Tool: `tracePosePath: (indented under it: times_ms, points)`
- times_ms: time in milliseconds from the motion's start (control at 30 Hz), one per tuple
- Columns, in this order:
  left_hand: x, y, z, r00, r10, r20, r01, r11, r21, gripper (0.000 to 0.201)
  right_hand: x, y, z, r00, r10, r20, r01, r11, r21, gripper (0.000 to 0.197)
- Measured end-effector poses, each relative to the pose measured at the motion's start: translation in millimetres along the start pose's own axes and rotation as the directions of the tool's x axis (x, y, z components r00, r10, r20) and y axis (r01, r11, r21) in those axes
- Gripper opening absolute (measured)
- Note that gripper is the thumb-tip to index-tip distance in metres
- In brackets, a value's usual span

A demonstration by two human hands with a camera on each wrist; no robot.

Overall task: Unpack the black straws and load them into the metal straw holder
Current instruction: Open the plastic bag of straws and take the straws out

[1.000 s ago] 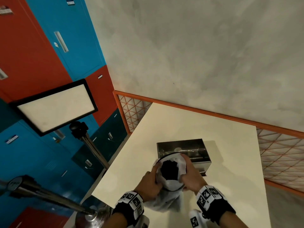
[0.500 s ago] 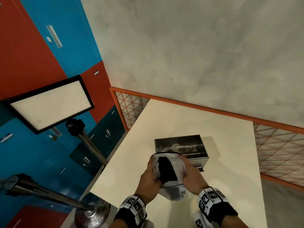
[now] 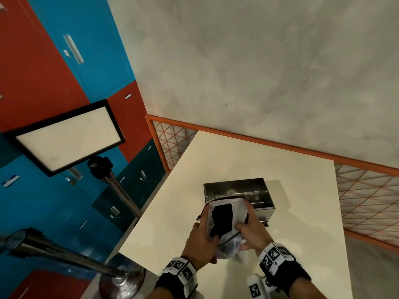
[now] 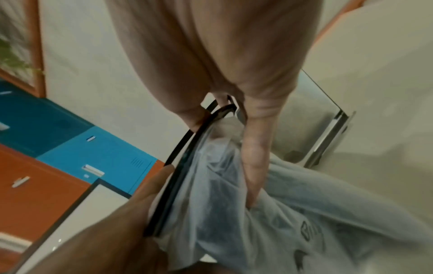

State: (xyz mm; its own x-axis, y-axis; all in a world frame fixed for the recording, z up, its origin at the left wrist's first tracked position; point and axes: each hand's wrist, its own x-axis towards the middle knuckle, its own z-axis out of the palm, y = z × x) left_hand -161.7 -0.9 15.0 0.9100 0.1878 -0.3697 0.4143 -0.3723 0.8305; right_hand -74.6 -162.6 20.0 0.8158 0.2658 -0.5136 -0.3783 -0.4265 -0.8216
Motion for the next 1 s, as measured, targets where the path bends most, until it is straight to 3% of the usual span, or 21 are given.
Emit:
tracePosePath:
  times_ms: [167,300,400,600,700,800,900,1000]
  points:
    - [5,6,4,0.998,0.057,-0.027,-0.061,0.979,-0.193,0.101,-6,-3,4,0.998,0.003,0.056,-0.012,0.986,0.164,0.082]
    - [21,-22,14,0.994,0.101,-0.033,-0.105,0.98,-0.17,0.122,-4,4,0,0.998,-0.059,0.01,0.057,0.985,0.162,0.087]
    - [16,-24,17,0.993,0.107,-0.055,-0.113,0.986,-0.126,0.113,0,18,1,0.996,-0.085,-0.02,0.086,0.993,0.078,0.087]
    - [2,-18,11,0.995,-0.002,-0.104,-0.009,0.994,-0.105,0.104,-6,37,11,0.988,-0.151,-0.045,0.142,0.978,-0.151,0.076]
    - [12,-31,11,0.987,0.055,-0.154,-0.067,0.995,-0.07,0.101,-7,41,12,0.973,-0.222,-0.06,0.203,0.951,-0.233,0.083]
    - [13,-31,11,0.983,0.133,-0.126,-0.146,0.984,-0.101,0.101,-3,38,10,0.966,-0.252,-0.056,0.236,0.952,-0.196,0.076]
    - [9,-22,6,0.988,0.123,-0.095,-0.135,0.983,-0.128,0.094,3,37,6,0.981,-0.19,-0.034,0.184,0.975,-0.125,0.077]
    - [11,-23,2,0.992,0.104,-0.073,-0.113,0.986,-0.125,0.099,11,38,2,0.982,-0.187,0.02,0.188,0.979,-0.082,0.069]
